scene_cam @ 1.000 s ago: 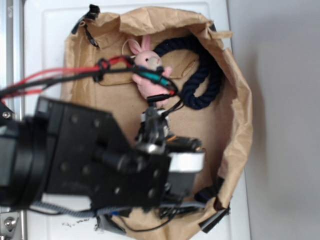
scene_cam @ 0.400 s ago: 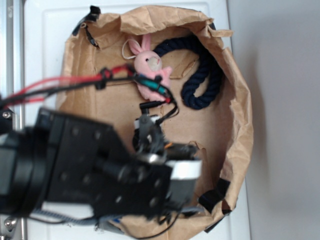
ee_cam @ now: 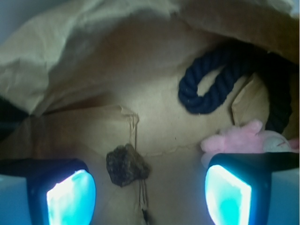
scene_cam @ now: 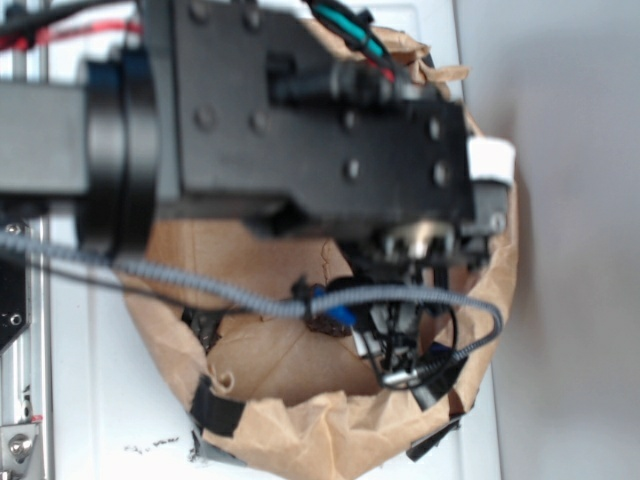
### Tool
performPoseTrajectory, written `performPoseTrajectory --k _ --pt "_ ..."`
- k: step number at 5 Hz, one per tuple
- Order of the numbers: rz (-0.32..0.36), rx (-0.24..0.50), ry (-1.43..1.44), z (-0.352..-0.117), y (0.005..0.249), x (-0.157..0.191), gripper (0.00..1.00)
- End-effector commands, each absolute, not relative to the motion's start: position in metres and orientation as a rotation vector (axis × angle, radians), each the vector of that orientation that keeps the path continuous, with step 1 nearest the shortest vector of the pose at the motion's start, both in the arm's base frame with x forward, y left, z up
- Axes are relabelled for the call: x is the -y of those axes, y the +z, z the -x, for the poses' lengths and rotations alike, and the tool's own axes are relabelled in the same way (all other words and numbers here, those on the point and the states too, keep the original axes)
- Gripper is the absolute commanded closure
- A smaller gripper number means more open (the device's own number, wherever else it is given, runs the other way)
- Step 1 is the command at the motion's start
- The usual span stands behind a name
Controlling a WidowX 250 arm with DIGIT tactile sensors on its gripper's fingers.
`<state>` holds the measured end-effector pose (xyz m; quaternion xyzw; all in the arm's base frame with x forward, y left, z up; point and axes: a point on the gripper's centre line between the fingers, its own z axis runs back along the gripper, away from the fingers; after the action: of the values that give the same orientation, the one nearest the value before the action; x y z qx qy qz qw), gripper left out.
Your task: Grab the rock.
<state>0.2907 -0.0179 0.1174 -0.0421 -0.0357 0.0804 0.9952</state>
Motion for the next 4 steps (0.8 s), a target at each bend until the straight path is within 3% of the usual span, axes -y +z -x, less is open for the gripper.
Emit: performPoseTrajectory --k 1,3,4 --pt "0.056 0.163 0.075 -0.274 0.102 0.008 0.0" --pt "0.02 0.142 0.027 -0.255 0.077 0.03 0.0" --pt "0.005 0.138 0.048 -0.257 0.07 0.047 0.0"
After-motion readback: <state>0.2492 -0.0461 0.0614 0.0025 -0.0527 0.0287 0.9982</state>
